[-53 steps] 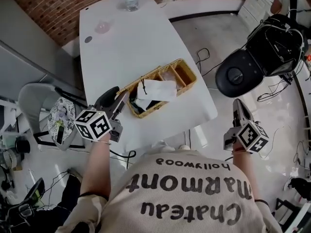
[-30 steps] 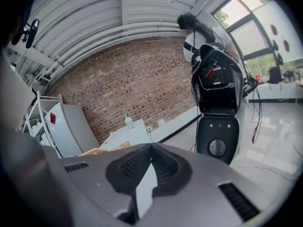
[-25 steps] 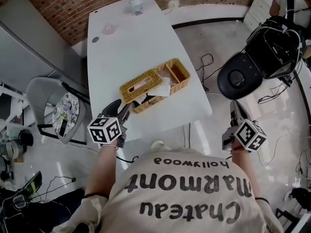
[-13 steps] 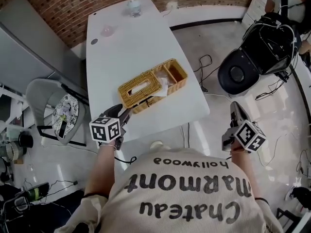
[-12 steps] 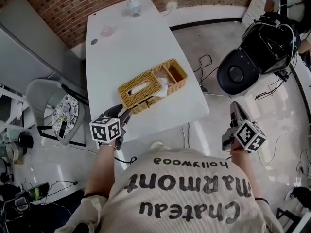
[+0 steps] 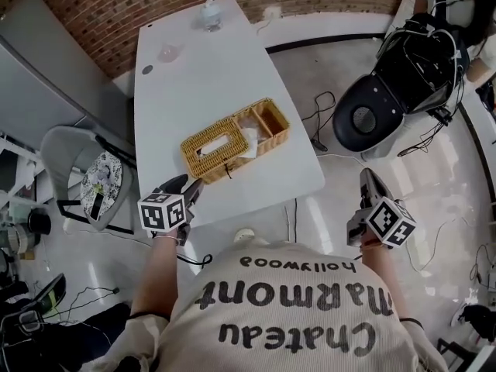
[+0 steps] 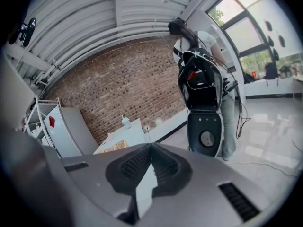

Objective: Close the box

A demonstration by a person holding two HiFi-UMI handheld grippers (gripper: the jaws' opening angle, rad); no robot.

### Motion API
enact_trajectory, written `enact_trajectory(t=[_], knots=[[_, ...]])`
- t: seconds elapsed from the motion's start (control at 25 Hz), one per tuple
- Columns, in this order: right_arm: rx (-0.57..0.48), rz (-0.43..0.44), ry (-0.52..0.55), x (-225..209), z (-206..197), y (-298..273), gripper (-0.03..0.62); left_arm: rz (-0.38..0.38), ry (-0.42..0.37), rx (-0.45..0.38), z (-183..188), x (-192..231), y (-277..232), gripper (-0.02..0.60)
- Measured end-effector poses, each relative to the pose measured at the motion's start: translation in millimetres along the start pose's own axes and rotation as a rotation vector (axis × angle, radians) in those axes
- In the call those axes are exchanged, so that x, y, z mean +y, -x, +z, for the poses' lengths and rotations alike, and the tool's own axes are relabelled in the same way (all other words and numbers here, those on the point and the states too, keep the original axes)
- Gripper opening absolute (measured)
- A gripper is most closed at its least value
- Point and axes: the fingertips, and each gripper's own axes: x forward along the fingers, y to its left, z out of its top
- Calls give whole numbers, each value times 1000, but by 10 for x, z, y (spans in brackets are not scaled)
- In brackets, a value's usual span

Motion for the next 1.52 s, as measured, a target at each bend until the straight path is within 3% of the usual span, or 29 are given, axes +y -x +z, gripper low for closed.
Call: enact_trajectory(t=[0.16,0.32,0.48,0.72,0.84,1.04,1.24,1.36,1.52], knots=[[81,47,32,99,-94,-314,3,14,66,-38,166,5,30,199],[214,125,42,272,-510,-594,3,41,144,-96,89,-161,191,199],[308,266,86,824,-835,-838,3,44,295,-206,-58,-353,511,186],[318,479,127,1903,-951,-912,3,13,350,-344,-32,-480,987,129],[296,570,131,2416,-903,-790,3,-14,357,-428,142,-487,1231,93],[248,651,129,3022,-860,-489,3,-99,330,-543,435,-542,1654,70],[171,723,117,3501,-842,-112,3,-78,245,-585,499,-502,2094,14],[157,716,160,3643,-976,103,3,-65,203,-591,348,-426,2280,12],[129,638,257,3695,-1129,308,3,-56,175,-602,162,-277,2535,12]])
